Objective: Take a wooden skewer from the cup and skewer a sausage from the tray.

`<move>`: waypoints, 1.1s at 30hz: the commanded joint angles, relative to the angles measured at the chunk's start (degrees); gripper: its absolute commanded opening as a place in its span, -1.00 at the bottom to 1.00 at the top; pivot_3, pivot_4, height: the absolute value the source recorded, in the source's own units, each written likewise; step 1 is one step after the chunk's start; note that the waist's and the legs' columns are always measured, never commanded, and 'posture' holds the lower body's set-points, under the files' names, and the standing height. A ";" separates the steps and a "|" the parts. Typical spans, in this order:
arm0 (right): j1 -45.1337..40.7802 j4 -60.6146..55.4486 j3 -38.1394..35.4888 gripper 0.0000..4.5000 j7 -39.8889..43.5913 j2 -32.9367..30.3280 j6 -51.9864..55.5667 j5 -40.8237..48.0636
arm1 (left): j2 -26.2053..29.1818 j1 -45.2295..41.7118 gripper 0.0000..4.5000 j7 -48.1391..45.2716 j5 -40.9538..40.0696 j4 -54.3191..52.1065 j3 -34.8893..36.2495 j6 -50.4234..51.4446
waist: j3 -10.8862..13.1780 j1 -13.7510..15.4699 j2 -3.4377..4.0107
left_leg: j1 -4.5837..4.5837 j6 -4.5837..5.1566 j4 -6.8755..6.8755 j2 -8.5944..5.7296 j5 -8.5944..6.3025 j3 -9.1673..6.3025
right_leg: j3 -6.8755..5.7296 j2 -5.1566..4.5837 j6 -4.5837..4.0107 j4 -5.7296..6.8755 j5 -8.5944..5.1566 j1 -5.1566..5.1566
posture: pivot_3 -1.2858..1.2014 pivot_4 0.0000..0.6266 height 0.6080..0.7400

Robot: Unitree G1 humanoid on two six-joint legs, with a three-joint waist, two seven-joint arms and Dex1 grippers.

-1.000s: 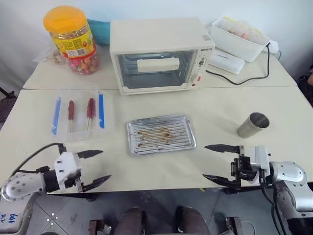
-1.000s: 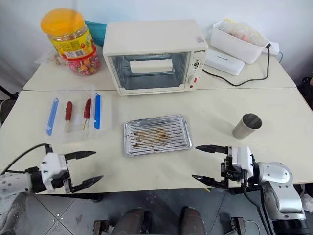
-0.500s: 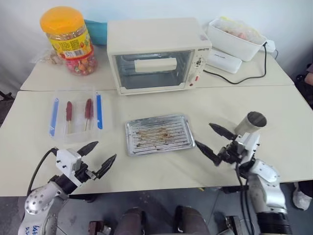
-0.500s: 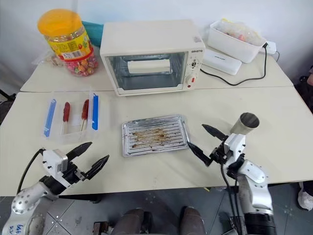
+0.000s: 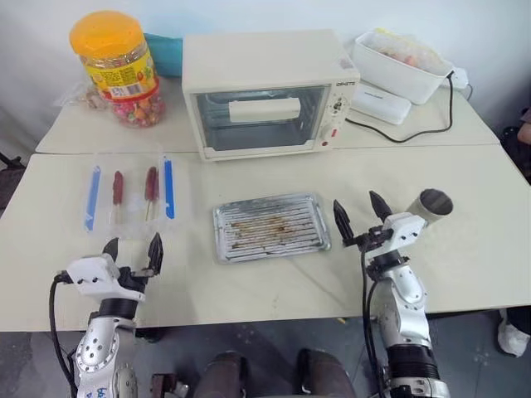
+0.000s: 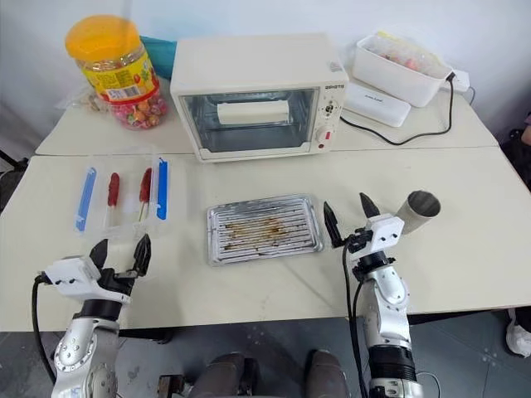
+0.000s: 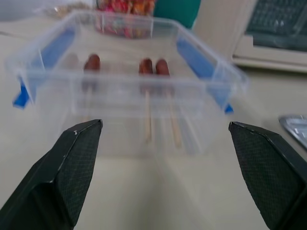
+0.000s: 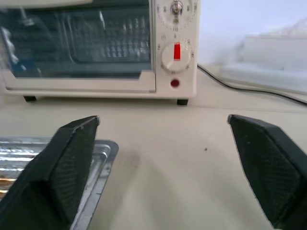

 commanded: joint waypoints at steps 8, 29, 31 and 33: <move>-1.53 -0.65 0.25 1.00 3.10 -1.34 2.07 5.15 | 2.61 0.06 0.99 4.07 0.97 -5.54 2.43 1.87 | 0.00 -0.47 0.00 | -0.01 0.00 -0.04 0.01 0.00 -0.03 | -0.03 0.01 0.00 0.00 0.00 -0.01 | 0.03 -0.52 1.00; -4.81 3.88 -1.77 1.00 5.72 -4.94 3.75 7.58 | 2.08 4.03 0.99 6.02 1.40 -10.80 2.09 4.10 | 0.00 -0.43 0.00 | -0.02 0.00 -0.03 0.00 0.00 -0.04 | 0.01 0.00 0.00 -0.01 0.00 -0.01 | 0.03 -0.52 1.00; -4.70 3.81 -1.66 1.00 5.77 -5.01 4.00 7.42 | 1.50 4.24 0.99 5.69 1.21 -10.98 1.68 3.64 | 0.00 -0.46 0.00 | -0.02 0.00 -0.03 0.00 0.00 -0.04 | 0.01 0.00 0.00 -0.01 0.00 -0.01 | 0.03 -0.52 1.00; -4.81 3.60 -1.59 1.00 5.46 -5.07 4.15 6.99 | 0.90 4.67 0.99 5.67 2.29 -11.06 0.46 2.86 | 0.00 -0.44 0.00 | -0.02 0.00 -0.03 0.00 0.00 -0.03 | 0.01 0.00 0.00 -0.01 0.00 -0.01 | 0.03 -0.52 1.00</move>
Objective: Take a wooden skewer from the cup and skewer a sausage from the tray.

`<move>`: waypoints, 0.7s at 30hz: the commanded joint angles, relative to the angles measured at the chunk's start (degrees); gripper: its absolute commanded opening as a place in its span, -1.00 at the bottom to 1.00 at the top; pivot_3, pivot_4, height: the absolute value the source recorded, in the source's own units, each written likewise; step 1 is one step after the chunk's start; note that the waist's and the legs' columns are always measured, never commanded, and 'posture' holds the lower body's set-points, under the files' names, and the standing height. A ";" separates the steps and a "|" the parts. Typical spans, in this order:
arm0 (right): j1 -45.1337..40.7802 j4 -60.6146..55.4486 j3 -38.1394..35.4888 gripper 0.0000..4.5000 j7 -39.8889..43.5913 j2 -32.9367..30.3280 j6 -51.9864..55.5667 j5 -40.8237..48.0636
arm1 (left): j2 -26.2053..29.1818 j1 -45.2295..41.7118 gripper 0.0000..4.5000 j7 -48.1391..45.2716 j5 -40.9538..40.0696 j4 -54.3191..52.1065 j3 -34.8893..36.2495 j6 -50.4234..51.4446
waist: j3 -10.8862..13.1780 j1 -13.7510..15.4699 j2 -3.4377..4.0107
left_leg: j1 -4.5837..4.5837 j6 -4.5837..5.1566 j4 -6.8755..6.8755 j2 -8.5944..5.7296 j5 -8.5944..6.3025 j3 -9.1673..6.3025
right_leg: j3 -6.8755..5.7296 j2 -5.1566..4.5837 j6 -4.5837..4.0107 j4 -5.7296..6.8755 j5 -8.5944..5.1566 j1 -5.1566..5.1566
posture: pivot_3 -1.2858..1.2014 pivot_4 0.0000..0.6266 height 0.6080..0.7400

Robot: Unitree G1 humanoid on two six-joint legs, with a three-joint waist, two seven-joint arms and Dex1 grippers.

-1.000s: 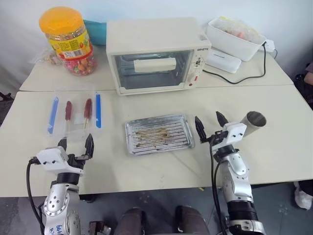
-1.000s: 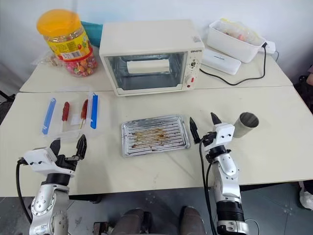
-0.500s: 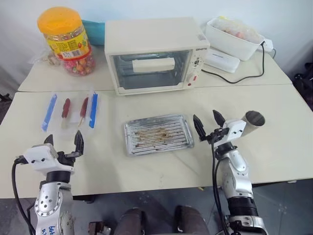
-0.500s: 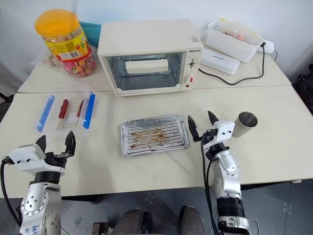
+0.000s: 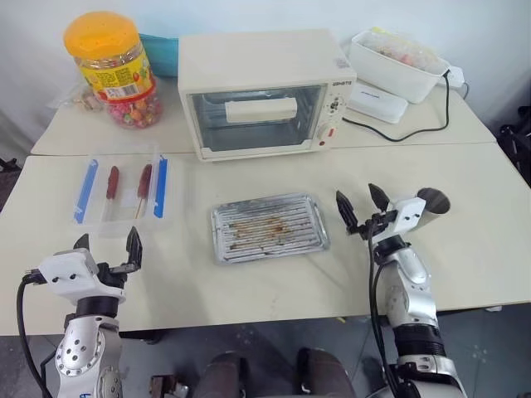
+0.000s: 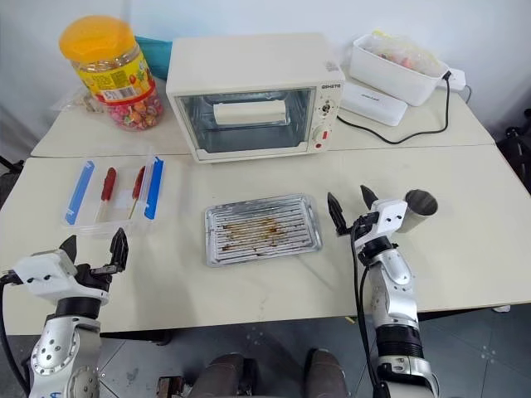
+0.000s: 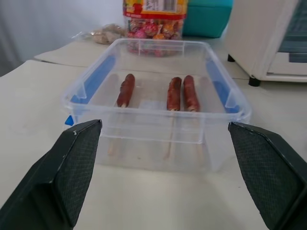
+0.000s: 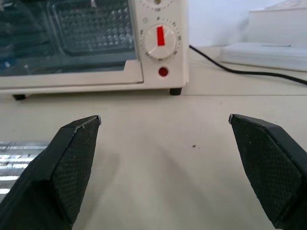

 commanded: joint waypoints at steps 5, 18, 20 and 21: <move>1.87 -6.73 0.82 1.00 -0.91 -0.34 1.60 -0.14 | -2.80 2.12 0.99 -0.36 2.52 -2.05 -3.98 -4.23 | 0.00 0.08 0.00 | -0.02 0.00 0.00 0.00 0.00 0.00 | 0.01 0.00 0.00 -0.03 0.00 0.00 | 0.03 -0.52 1.00; 7.19 -11.79 1.49 1.00 -1.50 -1.28 3.71 -1.00 | -2.99 2.67 0.99 -0.82 3.02 -0.46 -5.64 -3.47 | 0.00 0.11 0.00 | -0.03 0.00 -0.01 0.00 0.00 0.01 | 0.01 0.00 0.00 -0.06 0.00 0.00 | 0.03 -0.52 1.00; 8.64 -12.54 1.92 1.00 -2.05 -0.84 3.05 -1.84 | -2.60 2.59 0.99 -1.08 4.01 0.06 -6.94 -2.47 | 0.00 0.28 0.00 | -0.02 0.00 -0.01 0.00 0.00 0.01 | 0.01 0.00 0.00 -0.06 0.00 0.00 | 0.03 -0.52 1.00; 9.00 -12.87 1.95 1.00 -2.28 -0.83 3.02 -2.03 | -2.50 2.50 0.99 -0.92 4.48 -0.06 -7.40 -1.92 | 0.00 0.25 0.00 | -0.03 0.00 -0.01 -0.01 0.00 0.00 | 0.01 -0.01 0.00 -0.06 0.00 0.00 | 0.03 -0.52 1.00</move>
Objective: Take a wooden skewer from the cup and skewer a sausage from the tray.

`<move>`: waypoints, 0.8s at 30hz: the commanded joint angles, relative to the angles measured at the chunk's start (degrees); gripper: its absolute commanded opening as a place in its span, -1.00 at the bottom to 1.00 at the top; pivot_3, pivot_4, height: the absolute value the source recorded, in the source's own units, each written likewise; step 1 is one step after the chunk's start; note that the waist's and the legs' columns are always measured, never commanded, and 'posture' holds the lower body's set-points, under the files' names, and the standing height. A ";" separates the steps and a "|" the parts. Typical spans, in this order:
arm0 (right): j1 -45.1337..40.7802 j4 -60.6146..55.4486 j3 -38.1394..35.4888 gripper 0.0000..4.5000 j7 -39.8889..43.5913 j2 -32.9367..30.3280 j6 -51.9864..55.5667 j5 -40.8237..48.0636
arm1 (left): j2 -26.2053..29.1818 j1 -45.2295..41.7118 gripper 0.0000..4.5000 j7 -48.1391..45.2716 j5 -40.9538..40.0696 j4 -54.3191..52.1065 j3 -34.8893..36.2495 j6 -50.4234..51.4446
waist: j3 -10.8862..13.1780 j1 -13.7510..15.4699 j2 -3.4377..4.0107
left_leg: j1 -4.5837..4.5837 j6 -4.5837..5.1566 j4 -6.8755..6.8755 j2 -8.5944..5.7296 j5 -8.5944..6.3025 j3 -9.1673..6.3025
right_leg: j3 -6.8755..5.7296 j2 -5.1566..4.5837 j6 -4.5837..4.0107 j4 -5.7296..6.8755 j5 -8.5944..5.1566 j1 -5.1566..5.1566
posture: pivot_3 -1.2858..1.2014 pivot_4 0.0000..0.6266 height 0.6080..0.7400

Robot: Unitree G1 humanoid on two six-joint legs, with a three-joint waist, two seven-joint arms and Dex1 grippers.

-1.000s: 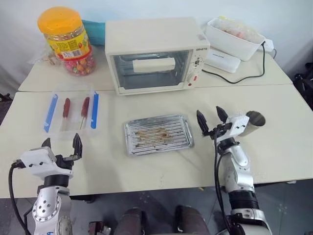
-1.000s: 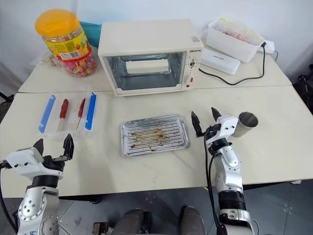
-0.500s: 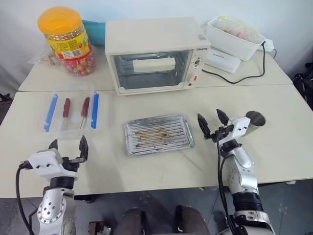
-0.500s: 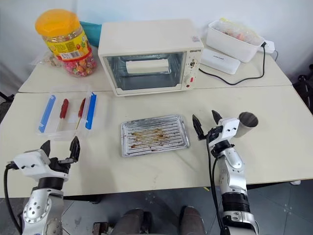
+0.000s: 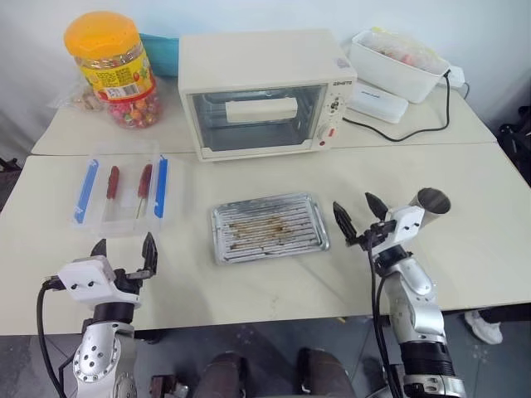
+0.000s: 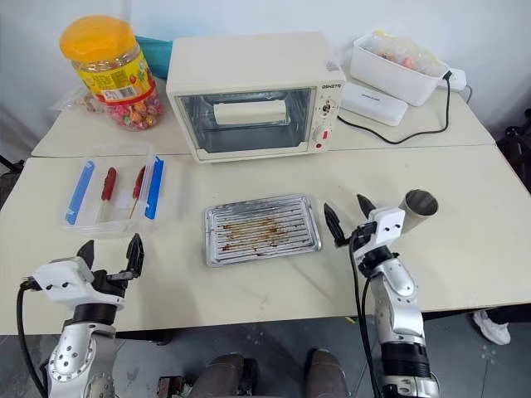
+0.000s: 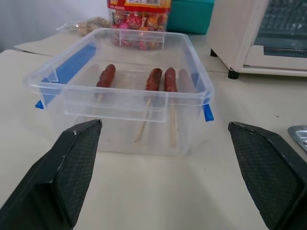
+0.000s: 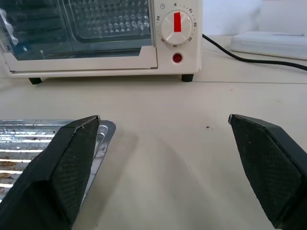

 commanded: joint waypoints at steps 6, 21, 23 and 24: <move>5.82 -7.01 -0.51 1.00 -2.88 -0.84 -1.70 -3.10 | 3.64 -2.52 0.99 -2.49 2.42 -0.34 -3.50 2.28 | -0.01 0.08 0.02 | -0.01 0.00 0.00 0.02 0.00 -0.01 | 0.00 0.01 0.00 0.00 0.00 -0.01 | 0.03 -0.52 1.00; 15.26 -14.00 -1.67 1.00 -5.54 -0.66 -1.87 -2.92 | 9.30 -6.29 0.99 -8.21 3.90 4.28 -6.11 4.16 | -0.04 -0.08 0.07 | 0.01 0.00 -0.01 -0.03 0.00 0.00 | 0.04 -0.01 -0.01 0.00 0.00 0.00 | 0.03 -0.52 1.00; 15.36 -13.44 -0.78 1.00 -5.84 0.03 -2.87 -3.52 | 9.10 -6.63 0.99 -9.98 1.67 5.04 -5.08 2.99 | -0.04 -0.13 0.08 | 0.02 0.00 -0.01 -0.02 0.00 0.02 | 0.04 0.00 -0.01 0.00 0.00 0.00 | 0.03 -0.52 1.00; 14.90 -12.76 -0.68 1.00 -5.73 0.04 -3.44 -3.61 | 9.03 -6.75 0.99 -10.50 1.03 5.03 -4.93 2.74 | -0.05 -0.13 0.08 | 0.02 0.00 -0.02 0.00 0.00 0.02 | 0.04 0.01 -0.01 0.00 -0.01 -0.01 | 0.03 -0.52 1.00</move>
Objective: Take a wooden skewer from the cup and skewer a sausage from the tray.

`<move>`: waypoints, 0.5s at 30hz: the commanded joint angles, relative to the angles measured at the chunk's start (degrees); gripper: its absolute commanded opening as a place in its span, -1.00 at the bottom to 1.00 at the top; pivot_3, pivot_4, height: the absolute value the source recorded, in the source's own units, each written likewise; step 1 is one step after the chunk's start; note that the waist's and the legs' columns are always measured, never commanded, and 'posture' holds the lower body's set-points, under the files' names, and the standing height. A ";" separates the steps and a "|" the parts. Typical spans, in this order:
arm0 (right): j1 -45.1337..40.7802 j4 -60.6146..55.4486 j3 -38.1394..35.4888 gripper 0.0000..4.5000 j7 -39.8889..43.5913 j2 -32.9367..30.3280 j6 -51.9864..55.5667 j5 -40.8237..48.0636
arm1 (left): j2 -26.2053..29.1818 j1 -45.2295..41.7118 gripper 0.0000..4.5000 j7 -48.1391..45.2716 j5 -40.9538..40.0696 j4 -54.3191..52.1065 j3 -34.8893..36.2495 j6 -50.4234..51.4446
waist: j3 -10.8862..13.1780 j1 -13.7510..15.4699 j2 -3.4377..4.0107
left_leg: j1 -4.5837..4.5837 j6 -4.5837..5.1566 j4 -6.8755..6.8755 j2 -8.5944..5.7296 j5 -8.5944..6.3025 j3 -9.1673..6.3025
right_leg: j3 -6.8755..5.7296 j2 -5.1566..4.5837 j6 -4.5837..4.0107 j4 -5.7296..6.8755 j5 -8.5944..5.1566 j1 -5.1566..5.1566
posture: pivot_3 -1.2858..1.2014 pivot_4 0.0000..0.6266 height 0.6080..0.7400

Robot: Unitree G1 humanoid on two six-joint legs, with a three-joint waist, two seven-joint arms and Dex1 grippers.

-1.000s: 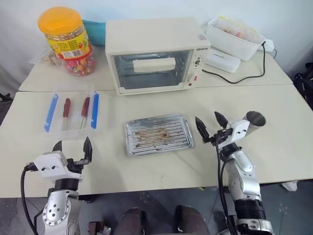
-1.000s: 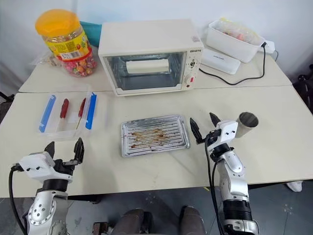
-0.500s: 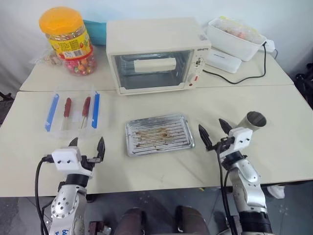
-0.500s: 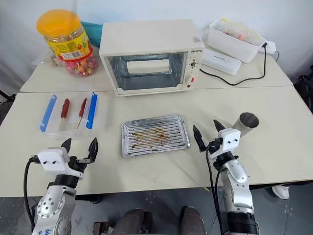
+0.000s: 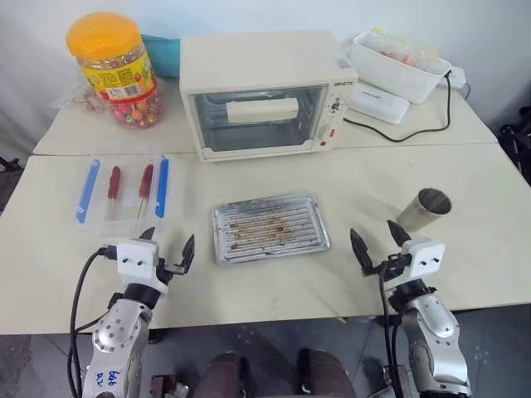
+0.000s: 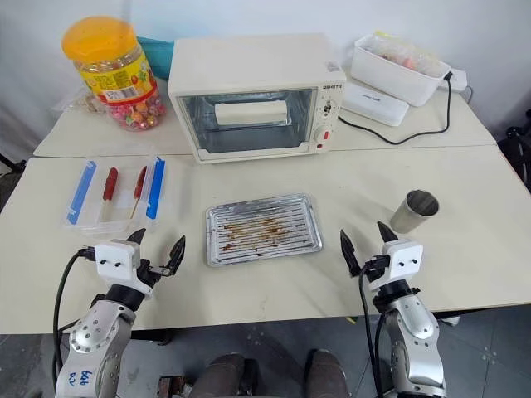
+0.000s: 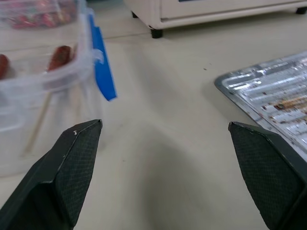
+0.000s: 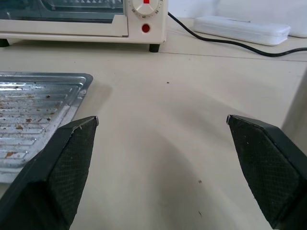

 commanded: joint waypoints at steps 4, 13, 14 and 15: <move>-1.97 1.17 0.99 1.00 -0.77 1.26 -3.68 -1.10 | 0.71 -0.52 0.99 -2.76 -2.63 0.36 2.25 -3.67 | 0.00 -0.05 0.01 | 0.01 0.00 0.00 0.00 0.00 0.00 | 0.01 0.00 0.00 0.00 0.00 0.00 | 0.03 -0.52 1.00; 0.06 0.21 2.89 1.00 -1.47 3.19 -4.47 -2.06 | 1.45 -2.91 0.99 -2.62 -0.59 5.88 3.79 -8.60 | -0.02 0.06 0.03 | 0.00 0.00 0.01 -0.04 0.00 -0.01 | 0.00 -0.02 0.00 0.03 0.00 0.01 | 0.03 -0.52 1.00; 0.14 0.52 2.70 1.00 -1.54 3.10 -4.65 -2.20 | 1.05 -3.00 0.99 -1.84 -0.54 6.29 4.14 -8.82 | -0.02 0.03 0.03 | 0.01 0.00 0.01 -0.03 0.00 -0.02 | -0.01 -0.02 0.00 0.04 0.00 0.01 | 0.03 -0.52 1.00; 0.07 0.79 2.52 1.00 -1.54 2.99 -4.73 -2.20 | 0.57 -3.17 0.99 -1.16 -0.95 6.52 4.61 -8.84 | -0.02 0.01 0.03 | 0.02 0.00 0.00 -0.03 0.00 -0.01 | -0.01 -0.02 0.00 0.04 0.00 0.01 | 0.03 -0.52 1.00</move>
